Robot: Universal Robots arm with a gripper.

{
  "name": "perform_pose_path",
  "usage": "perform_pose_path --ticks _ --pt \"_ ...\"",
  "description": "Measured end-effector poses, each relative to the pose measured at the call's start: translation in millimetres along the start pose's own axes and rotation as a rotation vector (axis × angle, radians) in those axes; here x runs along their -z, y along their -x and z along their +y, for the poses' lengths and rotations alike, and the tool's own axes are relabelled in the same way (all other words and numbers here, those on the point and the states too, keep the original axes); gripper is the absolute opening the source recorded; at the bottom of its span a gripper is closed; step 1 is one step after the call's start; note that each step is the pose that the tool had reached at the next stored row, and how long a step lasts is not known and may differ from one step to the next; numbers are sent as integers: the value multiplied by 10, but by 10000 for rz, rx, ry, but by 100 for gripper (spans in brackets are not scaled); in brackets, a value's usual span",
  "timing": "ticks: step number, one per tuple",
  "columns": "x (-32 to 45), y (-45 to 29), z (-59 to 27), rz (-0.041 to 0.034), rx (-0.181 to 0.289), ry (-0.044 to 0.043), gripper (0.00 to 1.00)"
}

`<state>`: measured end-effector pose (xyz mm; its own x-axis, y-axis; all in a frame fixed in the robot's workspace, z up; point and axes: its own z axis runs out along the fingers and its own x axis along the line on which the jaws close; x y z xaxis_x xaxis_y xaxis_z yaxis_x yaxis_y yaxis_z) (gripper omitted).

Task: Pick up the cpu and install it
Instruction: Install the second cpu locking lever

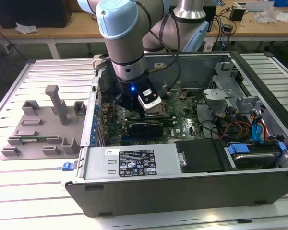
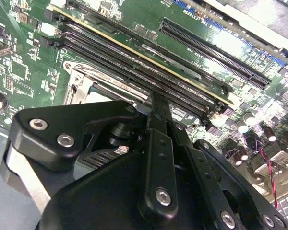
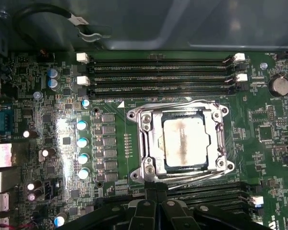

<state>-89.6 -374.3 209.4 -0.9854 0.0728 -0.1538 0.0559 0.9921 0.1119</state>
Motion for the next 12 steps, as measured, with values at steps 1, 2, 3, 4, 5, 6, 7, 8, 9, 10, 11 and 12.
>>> perform_pose_path --ticks 1,2,3,4,5,6,7,8,9,10,11,12 --pt "-2 -1 -1 -3 -3 24 11" --pt "-6 -4 -6 -12 -13 94 11" --pt "-6 -10 -21 -12 -20 147 11" --pt "-5 -16 -41 -10 -27 181 11" --pt "-3 -21 -57 -10 -30 202 11" --pt "0 -28 -80 -8 -36 234 11" --pt "-1 -30 -85 -6 -42 270 11" --pt "-3 -32 -86 -6 -48 306 11" --pt "-8 -36 -89 -11 -63 411 11" --pt "-13 -42 -90 -15 -79 507 11" --pt "-19 -45 -92 -15 -84 551 11" --pt "-25 -50 -94 -15 -88 587 11"
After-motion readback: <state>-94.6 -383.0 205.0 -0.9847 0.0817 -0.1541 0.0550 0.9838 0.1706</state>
